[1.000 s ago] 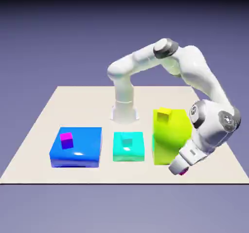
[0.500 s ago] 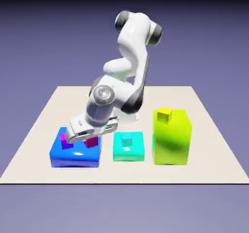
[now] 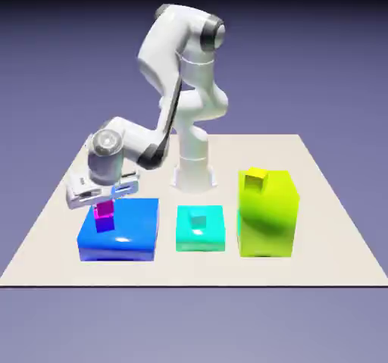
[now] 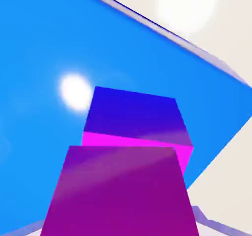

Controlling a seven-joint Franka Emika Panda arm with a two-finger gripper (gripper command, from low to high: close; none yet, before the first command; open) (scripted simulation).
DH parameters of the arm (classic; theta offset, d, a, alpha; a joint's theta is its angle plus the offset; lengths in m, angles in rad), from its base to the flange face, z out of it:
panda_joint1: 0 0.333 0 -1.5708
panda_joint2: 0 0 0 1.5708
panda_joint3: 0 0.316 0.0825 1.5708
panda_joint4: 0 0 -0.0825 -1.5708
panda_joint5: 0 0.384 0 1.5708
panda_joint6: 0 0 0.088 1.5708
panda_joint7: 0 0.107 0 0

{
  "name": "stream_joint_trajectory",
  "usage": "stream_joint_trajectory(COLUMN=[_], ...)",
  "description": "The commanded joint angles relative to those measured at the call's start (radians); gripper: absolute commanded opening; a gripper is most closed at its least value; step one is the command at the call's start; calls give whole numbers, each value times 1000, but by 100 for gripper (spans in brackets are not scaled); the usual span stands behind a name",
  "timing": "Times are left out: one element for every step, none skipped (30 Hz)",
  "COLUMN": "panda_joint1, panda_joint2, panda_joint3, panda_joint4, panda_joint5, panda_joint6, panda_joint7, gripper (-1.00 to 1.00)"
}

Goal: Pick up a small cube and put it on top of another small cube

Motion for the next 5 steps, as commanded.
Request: stream_joint_trajectory(panda_joint1=[13, 25, 38, 50, 53], panda_joint2=[-23, -46, -69, -92, -97], panda_joint3=[-3, -7, -10, -13, -14], panda_joint4=[22, 44, 66, 88, 93], panda_joint5=[-7, -15, -22, -30, -31], panda_joint6=[-43, -87, -130, -174, -183], panda_joint7=[4, 8, 12, 15, 16], gripper=[100, 100, 100, 100, 100])
